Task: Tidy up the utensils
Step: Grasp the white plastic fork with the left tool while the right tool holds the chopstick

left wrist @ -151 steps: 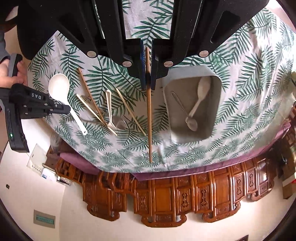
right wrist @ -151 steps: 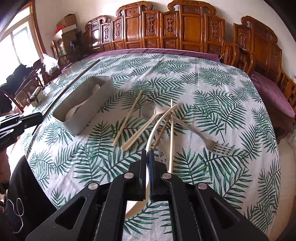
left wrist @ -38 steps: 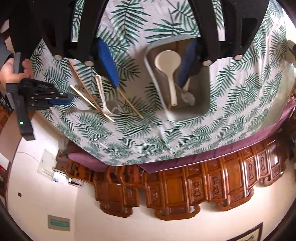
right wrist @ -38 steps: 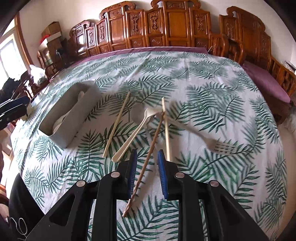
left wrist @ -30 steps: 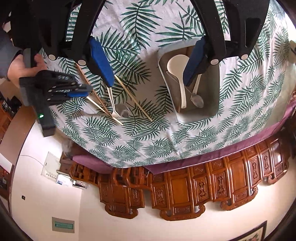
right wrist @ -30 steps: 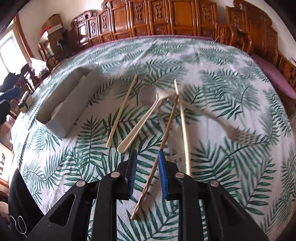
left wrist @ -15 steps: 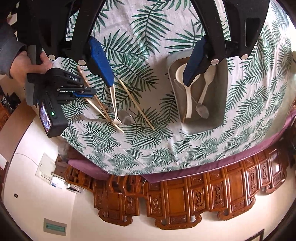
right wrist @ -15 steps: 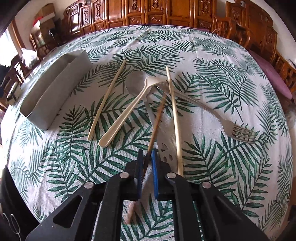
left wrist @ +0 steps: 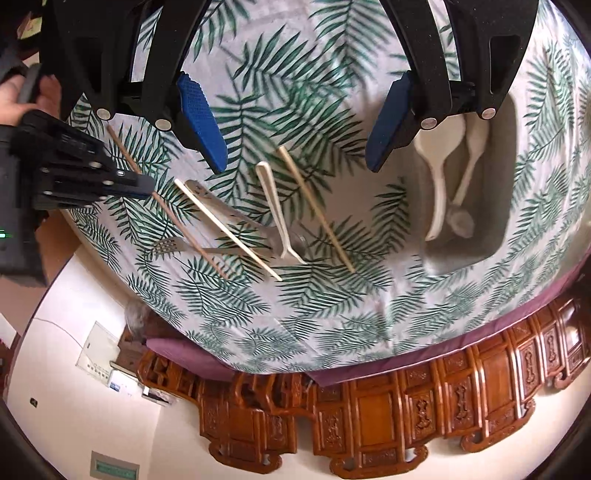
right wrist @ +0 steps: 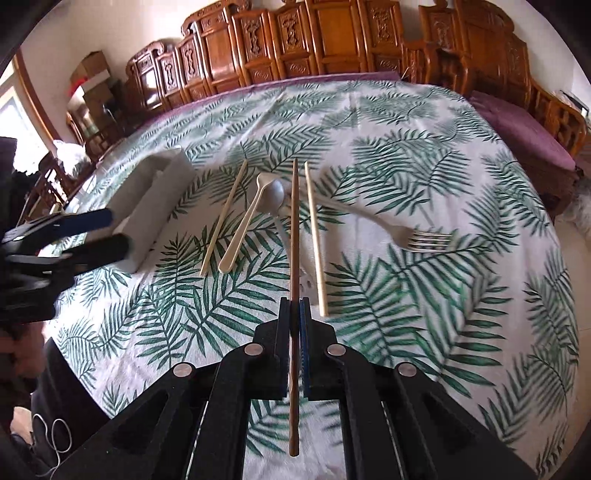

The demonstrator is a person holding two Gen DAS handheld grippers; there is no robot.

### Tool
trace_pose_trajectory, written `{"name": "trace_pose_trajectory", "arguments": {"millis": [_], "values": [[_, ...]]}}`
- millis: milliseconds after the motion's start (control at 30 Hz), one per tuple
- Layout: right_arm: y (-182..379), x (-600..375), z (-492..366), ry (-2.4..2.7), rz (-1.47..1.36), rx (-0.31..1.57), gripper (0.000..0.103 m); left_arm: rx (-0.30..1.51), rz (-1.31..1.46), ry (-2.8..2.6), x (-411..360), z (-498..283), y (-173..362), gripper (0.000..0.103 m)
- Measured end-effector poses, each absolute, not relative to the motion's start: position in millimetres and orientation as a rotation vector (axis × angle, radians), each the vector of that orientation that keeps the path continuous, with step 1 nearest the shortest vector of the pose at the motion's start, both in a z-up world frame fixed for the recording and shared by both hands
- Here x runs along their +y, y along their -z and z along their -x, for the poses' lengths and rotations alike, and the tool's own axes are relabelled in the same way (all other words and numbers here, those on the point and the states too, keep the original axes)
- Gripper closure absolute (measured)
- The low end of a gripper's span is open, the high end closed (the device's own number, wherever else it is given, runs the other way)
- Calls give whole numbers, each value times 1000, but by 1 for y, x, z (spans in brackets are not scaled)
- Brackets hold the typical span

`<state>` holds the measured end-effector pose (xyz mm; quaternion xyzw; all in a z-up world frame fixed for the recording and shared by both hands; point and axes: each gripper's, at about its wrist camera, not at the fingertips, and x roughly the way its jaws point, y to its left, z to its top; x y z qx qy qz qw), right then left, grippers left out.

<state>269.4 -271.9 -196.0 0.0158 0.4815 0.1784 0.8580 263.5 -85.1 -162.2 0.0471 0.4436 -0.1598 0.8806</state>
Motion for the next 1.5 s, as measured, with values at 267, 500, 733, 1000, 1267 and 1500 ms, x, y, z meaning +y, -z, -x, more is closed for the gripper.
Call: {"name": "trace_pose_trajectory", "arguments": {"millis": [267, 500, 733, 1000, 1267, 1500], "values": [[186, -291, -269, -359, -39, 978, 97, 960, -94, 361, -118, -294, 182, 39], [192, -295, -272, -344, 23, 979, 97, 1010, -104, 328, -134, -328, 209, 51], [198, -298, -274, -324, 51, 984, 97, 1067, -135, 295, -139, -357, 236, 65], [199, -304, -276, -323, 37, 989, 97, 1063, -136, 275, -137, -366, 240, 84], [196, -309, -277, -316, 23, 986, 97, 1079, -126, 270, -134, -358, 233, 96], [197, -311, -277, -314, 17, 987, 97, 1015, -86, 295, -126, -331, 193, 96]]}}
